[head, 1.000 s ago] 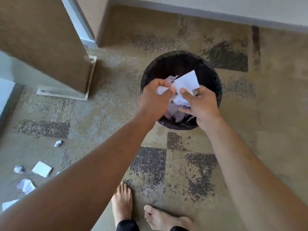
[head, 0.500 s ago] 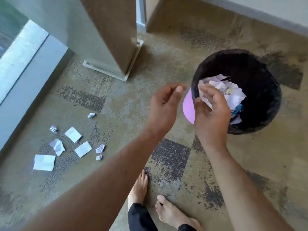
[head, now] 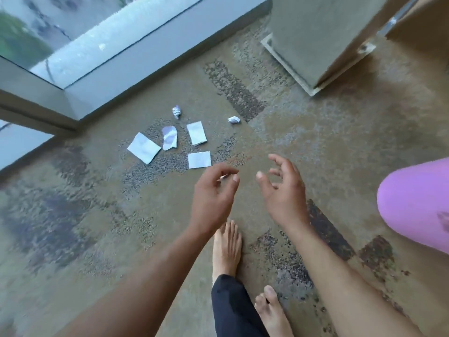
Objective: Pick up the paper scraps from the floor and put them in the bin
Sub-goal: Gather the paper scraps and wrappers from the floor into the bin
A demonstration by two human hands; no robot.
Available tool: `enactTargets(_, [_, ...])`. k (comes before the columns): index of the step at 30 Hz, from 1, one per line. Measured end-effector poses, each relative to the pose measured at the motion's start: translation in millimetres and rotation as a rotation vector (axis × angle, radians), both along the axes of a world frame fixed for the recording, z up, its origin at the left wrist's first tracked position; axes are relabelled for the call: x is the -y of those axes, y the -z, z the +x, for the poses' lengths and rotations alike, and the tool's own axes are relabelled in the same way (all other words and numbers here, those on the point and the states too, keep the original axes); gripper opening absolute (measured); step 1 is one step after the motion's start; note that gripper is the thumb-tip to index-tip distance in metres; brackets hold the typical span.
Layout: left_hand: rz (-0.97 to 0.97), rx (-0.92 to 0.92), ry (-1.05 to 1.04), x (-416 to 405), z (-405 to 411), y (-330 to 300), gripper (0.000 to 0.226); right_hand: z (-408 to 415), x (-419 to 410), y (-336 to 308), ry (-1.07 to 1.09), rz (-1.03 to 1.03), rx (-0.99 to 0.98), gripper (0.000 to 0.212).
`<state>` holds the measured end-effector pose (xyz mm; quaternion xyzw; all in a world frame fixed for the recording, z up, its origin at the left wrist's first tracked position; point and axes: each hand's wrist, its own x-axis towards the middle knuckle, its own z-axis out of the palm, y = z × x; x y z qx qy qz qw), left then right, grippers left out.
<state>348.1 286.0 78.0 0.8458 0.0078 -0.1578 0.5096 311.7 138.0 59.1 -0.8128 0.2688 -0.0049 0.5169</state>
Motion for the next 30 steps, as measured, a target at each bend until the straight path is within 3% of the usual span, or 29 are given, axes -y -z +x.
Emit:
enactTargets(7, [0.253,0.040,-0.099,-97,11,68,0.033,19,-39,72,-0.306,-0.146,-0.163,0.060])
enactTargets(12, [0.304,0.069,-0.154,-125,37,117,0.038,66,-47,120,-0.330,-0.289,-0.180,0.062])
enactTargets(17, [0.485,0.138,-0.235,-148,80,169,0.049,119,-46,165,-0.340,-0.437,-0.156,0.067])
enactTargets(24, [0.680,0.070,-0.531,-191,145,224,0.072,167,-41,207,-0.531,-0.692,-0.147,0.070])
enactTargets(27, [0.703,0.035,-0.455,-201,159,234,0.073,161,-52,213,-0.717,-0.681,-0.074,0.071])
enactTargets(30, [0.725,0.122,-0.190,-187,149,238,0.071,136,-56,210,-0.918,-0.654,-0.008,0.073])
